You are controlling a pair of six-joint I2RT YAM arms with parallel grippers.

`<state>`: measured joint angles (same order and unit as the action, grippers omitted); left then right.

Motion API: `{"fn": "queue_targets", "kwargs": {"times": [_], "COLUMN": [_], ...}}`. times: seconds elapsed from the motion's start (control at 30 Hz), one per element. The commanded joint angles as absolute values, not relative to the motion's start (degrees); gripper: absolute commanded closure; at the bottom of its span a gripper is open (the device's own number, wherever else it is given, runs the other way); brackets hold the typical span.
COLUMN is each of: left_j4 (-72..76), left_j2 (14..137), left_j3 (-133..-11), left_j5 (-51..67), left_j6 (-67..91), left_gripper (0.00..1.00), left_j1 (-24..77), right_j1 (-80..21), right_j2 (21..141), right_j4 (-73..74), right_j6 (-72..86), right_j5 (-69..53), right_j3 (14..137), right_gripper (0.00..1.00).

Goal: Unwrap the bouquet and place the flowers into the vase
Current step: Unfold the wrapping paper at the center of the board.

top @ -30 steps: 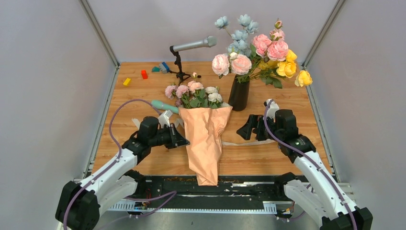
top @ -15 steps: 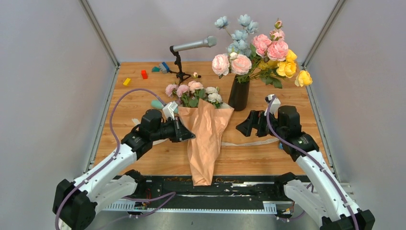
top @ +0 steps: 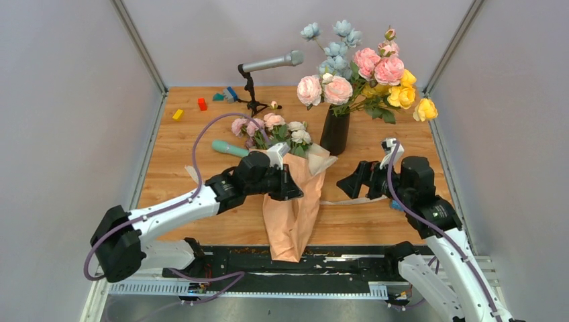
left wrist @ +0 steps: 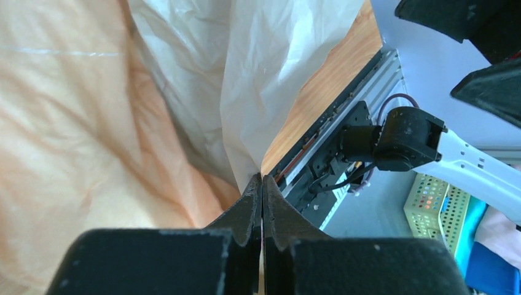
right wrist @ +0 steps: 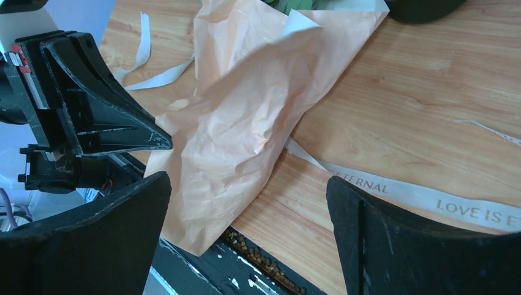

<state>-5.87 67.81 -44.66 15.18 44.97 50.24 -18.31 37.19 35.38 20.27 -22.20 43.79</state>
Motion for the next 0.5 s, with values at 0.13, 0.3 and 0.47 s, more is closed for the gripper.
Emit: {"fn": "queue_targets", "kwargs": {"times": [0.13, 0.3, 0.47], "left_j4": [-3.3, -3.0, -4.8], "left_j2": [80.3, 85.8, 85.9], "left_j3": [-54.5, -58.0, -60.1], "left_j5": [7.0, 8.9, 10.5], "left_j6": [40.6, 37.8, 34.0], "left_gripper": [1.00, 0.87, 0.58], "left_j1": [57.8, 59.3, 59.8], "right_j1": [-18.6, -18.5, -18.6], "right_j2": [34.8, 34.2, 33.1], "right_j4": [41.4, 44.1, 45.8], "right_j6": [20.7, 21.1, 22.1], "right_j5": [-14.2, -8.9, -4.8], "right_j3": [45.4, 45.7, 46.8], "right_gripper": [0.00, 0.00, 0.00]}}
